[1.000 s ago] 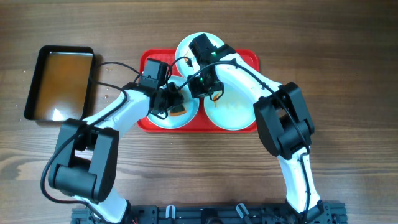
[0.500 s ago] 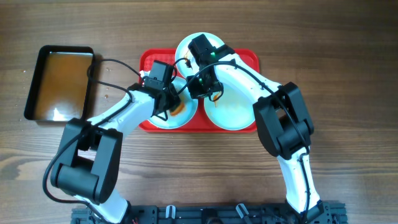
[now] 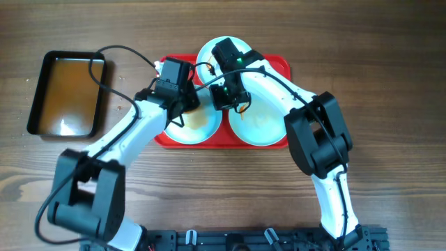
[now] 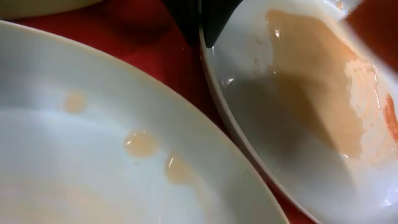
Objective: Clean dirty plates on tray and stack at the side
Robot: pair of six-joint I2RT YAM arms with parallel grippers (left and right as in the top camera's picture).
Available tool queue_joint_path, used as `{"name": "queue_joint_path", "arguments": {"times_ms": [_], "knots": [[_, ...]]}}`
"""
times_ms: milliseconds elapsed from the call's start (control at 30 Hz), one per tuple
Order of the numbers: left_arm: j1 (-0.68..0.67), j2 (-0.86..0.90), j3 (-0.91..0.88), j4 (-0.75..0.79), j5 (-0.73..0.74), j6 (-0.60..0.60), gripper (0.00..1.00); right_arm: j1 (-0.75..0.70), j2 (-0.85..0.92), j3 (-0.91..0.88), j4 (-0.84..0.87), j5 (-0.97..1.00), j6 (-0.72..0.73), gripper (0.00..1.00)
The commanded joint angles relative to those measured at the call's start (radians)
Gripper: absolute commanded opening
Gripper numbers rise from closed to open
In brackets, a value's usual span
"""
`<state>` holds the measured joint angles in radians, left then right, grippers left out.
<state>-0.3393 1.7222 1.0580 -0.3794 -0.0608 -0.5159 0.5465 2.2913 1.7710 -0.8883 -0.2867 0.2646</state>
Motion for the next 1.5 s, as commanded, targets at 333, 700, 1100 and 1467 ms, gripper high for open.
{"name": "queue_joint_path", "arguments": {"times_ms": [333,700,1100,1467], "knots": [[0.011,0.181,0.002,-0.176,-0.351,0.138,0.04,0.0,0.029,0.0,-0.007,0.017,-0.003,0.04],[0.029,-0.237,0.027,-0.205,-0.587,0.103,0.04,0.001,0.027,0.007,-0.06,-0.021,-0.109,0.04],[0.584,-0.556,0.027,-0.33,0.063,-0.039,0.04,0.049,-0.105,0.35,-0.273,0.543,-0.202,0.04],[0.623,-0.555,0.027,-0.38,0.087,-0.039,0.04,0.392,-0.182,0.353,-0.105,1.311,-0.571,0.04]]}}
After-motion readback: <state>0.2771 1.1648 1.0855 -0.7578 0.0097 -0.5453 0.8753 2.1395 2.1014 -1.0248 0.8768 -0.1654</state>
